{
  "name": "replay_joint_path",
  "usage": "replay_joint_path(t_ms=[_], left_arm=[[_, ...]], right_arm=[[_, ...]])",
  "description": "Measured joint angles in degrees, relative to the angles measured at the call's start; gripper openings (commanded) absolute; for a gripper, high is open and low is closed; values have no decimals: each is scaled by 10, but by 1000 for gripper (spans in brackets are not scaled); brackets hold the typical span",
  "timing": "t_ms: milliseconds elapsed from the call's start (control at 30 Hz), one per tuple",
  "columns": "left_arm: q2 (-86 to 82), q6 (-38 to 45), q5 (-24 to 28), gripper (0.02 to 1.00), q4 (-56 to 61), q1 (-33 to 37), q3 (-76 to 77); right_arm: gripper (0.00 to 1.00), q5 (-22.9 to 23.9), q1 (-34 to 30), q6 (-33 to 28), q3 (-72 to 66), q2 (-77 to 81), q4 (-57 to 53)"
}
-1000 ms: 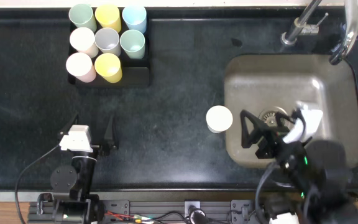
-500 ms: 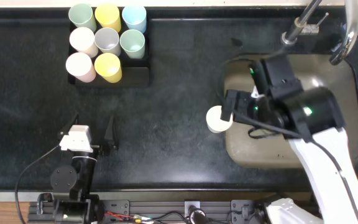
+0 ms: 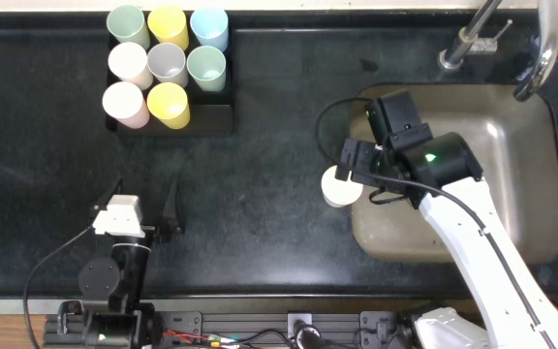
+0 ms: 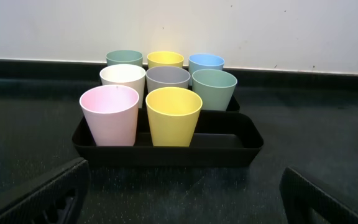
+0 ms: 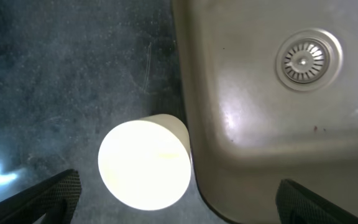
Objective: Store Cups
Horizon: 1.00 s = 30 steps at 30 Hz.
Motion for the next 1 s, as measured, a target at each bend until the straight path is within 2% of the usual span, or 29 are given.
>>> replay_joint_path(t_ms=[467, 667, 1000], left_arm=[[0, 0, 0, 1000, 0, 0, 0], [0, 0, 0, 1000, 0, 0, 0], [0, 0, 0, 1000, 0, 0, 0]], right_arm=[[998, -35, -18, -33, -77, 0, 45], [958, -51, -19, -34, -98, 0, 59], [879, -51, -40, -34, -132, 0, 76]])
